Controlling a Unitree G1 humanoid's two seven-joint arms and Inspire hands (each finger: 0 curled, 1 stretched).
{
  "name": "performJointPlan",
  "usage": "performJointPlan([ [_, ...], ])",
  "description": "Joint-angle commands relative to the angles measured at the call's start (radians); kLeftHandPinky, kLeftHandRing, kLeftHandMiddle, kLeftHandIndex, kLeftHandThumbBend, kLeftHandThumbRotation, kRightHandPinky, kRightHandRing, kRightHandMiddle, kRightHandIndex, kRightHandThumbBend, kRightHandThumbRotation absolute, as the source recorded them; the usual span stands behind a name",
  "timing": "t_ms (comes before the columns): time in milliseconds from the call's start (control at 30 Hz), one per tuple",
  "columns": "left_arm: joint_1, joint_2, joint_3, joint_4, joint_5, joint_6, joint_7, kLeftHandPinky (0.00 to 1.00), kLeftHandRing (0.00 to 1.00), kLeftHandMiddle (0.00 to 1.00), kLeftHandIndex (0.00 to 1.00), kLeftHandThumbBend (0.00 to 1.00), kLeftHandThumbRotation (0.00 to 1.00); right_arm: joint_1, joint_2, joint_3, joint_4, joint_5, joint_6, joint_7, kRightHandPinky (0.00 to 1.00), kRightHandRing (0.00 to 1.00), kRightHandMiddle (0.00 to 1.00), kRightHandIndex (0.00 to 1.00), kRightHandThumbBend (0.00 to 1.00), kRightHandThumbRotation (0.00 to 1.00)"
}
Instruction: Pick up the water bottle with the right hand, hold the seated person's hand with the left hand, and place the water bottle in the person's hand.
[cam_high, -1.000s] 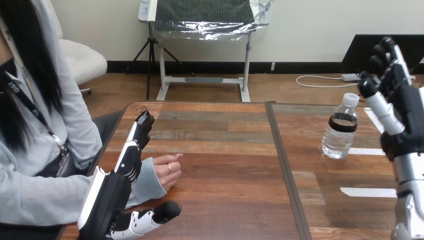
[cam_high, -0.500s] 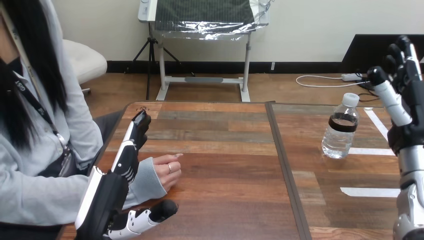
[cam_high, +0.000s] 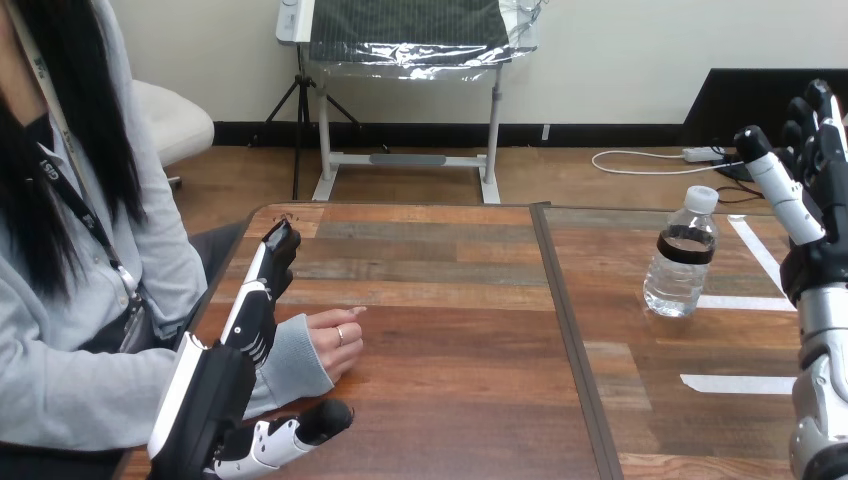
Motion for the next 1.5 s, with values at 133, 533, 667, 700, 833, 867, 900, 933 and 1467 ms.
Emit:
performJointPlan([
  [133, -0.055, 0.010, 0.007, -0.017, -0.025, -0.012, -0.010, 1.00, 1.00, 1.00, 1.00, 1.00, 0.66, -0.118, -0.038, 0.021, 0.031, -0.059, 0.080, -0.084, 1.00, 1.00, 0.99, 1.00, 1.00, 0.57],
  [533, -0.050, 0.007, 0.014, -0.035, -0.015, -0.004, -0.004, 1.00, 1.00, 1.00, 1.00, 1.00, 0.66, -0.150, -0.054, 0.070, 0.060, -0.157, 0.217, -0.186, 0.98, 0.99, 0.99, 1.00, 1.00, 0.55],
  [667, -0.049, 0.009, 0.012, -0.037, -0.020, -0.008, -0.008, 1.00, 1.00, 1.00, 1.00, 1.00, 0.66, -0.161, -0.049, 0.073, 0.066, -0.172, 0.256, -0.205, 0.92, 0.97, 0.97, 1.00, 1.00, 0.55],
  [700, -0.049, 0.009, 0.012, -0.038, -0.021, -0.009, -0.010, 1.00, 1.00, 1.00, 1.00, 1.00, 0.66, -0.164, -0.050, 0.075, 0.068, -0.177, 0.268, -0.209, 0.92, 0.97, 0.97, 1.00, 1.00, 0.55],
  [833, -0.047, 0.010, 0.011, -0.036, -0.029, -0.009, -0.013, 1.00, 1.00, 1.00, 1.00, 1.00, 0.65, -0.170, -0.042, 0.062, 0.072, -0.172, 0.295, -0.201, 0.90, 0.97, 0.96, 1.00, 1.00, 0.54],
  [867, -0.046, 0.008, 0.012, -0.039, -0.028, -0.009, -0.011, 1.00, 1.00, 1.00, 1.00, 1.00, 0.65, -0.172, -0.042, 0.065, 0.074, -0.178, 0.306, -0.206, 0.90, 0.96, 0.96, 1.00, 1.00, 0.54],
  [900, -0.045, 0.007, 0.012, -0.040, -0.027, -0.009, -0.009, 1.00, 1.00, 1.00, 1.00, 1.00, 0.65, -0.174, -0.042, 0.069, 0.076, -0.183, 0.314, -0.210, 0.91, 0.97, 0.96, 1.00, 1.00, 0.54],
  [933, -0.045, 0.006, 0.013, -0.041, -0.027, -0.010, -0.008, 1.00, 1.00, 1.00, 1.00, 1.00, 0.65, -0.175, -0.042, 0.071, 0.076, -0.187, 0.320, -0.214, 0.91, 0.97, 0.96, 1.00, 1.00, 0.54],
  [1467, -0.027, 0.020, 0.004, -0.055, -0.064, -0.013, -0.033, 1.00, 1.00, 1.00, 1.00, 1.00, 0.64, -0.184, -0.033, 0.089, 0.090, -0.226, 0.405, -0.214, 0.95, 0.97, 0.97, 1.00, 1.00, 0.53],
])
